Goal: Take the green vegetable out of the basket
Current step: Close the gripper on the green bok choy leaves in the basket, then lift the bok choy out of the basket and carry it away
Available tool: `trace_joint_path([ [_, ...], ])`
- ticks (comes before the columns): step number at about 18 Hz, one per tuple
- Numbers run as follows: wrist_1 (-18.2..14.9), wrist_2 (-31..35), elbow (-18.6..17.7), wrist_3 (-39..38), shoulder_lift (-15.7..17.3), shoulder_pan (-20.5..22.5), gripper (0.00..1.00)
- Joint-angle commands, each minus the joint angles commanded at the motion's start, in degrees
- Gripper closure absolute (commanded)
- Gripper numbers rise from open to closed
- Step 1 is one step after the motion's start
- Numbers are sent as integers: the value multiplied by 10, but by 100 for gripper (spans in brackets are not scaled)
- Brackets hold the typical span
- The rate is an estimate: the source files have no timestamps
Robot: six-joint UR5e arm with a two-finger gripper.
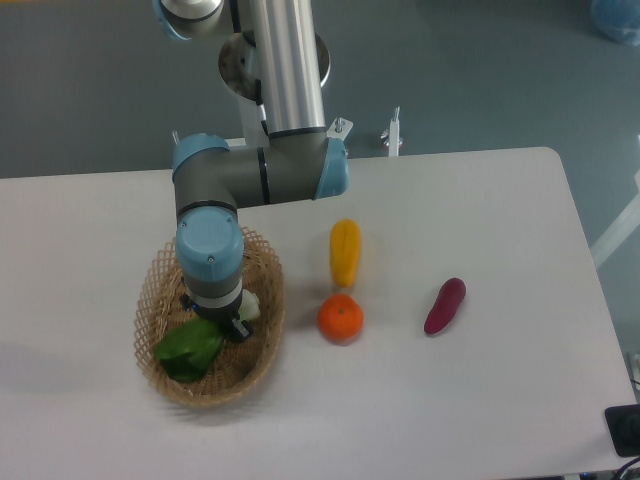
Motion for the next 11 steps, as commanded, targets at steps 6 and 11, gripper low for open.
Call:
trace_joint_path([
  [6,-1,-21,6,-1,42,26,98],
  [11,-2,-65,22,-1,49,72,97],
])
